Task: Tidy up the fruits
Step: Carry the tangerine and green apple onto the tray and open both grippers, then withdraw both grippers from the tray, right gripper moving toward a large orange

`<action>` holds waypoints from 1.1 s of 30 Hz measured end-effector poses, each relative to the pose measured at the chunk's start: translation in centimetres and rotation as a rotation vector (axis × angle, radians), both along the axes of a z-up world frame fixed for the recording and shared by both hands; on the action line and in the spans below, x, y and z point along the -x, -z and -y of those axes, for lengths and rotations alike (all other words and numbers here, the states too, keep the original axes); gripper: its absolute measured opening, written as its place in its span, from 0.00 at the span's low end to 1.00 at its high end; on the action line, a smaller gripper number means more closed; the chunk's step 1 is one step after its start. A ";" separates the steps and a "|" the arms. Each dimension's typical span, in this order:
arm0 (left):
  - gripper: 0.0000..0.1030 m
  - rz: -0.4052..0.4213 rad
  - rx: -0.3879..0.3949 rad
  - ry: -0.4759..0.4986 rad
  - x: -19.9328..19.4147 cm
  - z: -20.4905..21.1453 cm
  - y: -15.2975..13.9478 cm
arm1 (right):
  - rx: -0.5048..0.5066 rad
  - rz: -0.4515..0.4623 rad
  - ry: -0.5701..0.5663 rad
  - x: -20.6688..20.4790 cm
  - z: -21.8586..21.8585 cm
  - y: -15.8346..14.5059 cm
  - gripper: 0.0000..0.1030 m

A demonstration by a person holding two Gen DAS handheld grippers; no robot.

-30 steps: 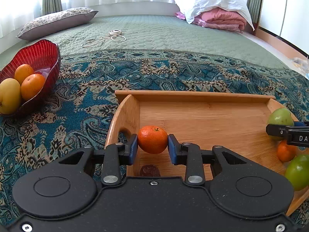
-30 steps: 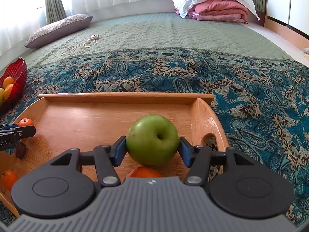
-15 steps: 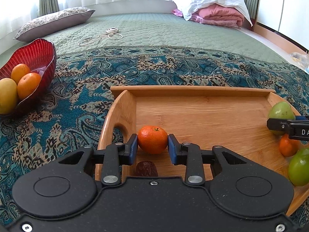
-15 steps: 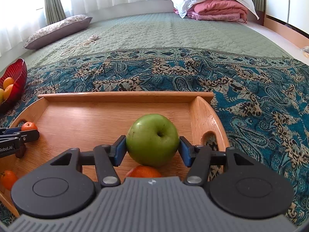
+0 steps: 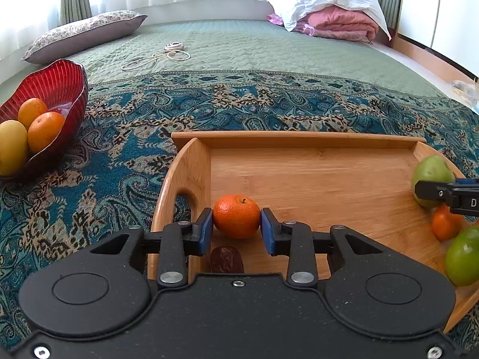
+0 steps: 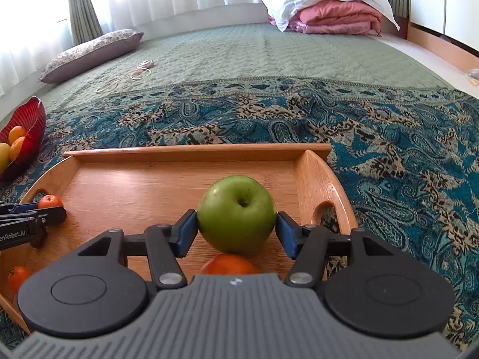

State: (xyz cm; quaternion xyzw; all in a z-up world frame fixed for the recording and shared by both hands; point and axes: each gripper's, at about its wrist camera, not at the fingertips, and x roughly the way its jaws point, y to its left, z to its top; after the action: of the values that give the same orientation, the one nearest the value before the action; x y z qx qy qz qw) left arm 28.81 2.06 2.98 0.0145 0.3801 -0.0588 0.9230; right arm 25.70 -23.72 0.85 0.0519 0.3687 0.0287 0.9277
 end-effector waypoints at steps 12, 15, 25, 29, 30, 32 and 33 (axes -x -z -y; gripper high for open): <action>0.59 0.094 -0.028 0.024 3.9 0.0 -2.2 | 0.095 0.111 -0.061 3.6 -1.5 -2.1 0.79; 0.67 0.124 -0.032 0.046 5.6 0.0 -2.9 | 0.109 0.152 -0.084 5.1 -1.7 -2.6 0.84; 0.84 0.188 -0.050 0.118 11.7 0.5 -3.6 | 0.171 0.272 -0.165 10.9 -3.9 -3.0 0.92; 0.91 0.200 -0.031 0.129 13.8 0.5 -3.3 | 0.185 0.305 -0.193 13.0 -4.7 -2.5 0.96; 0.91 0.203 -0.027 0.127 14.3 0.4 -3.3 | 0.186 0.312 -0.200 13.4 -4.8 -2.4 0.97; 0.92 0.214 -0.024 0.120 15.2 0.2 -3.1 | 0.189 0.321 -0.220 14.4 -5.2 -2.1 0.98; 0.92 0.220 -0.023 0.115 15.6 0.1 -2.9 | 0.191 0.324 -0.229 14.8 -5.3 -2.0 0.98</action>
State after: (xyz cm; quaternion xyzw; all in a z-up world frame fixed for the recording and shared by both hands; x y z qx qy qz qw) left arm 13.20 1.95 5.92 0.0535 0.2759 -0.1054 0.9539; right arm 10.90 -18.39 2.81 -0.0838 0.2195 0.1066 0.9661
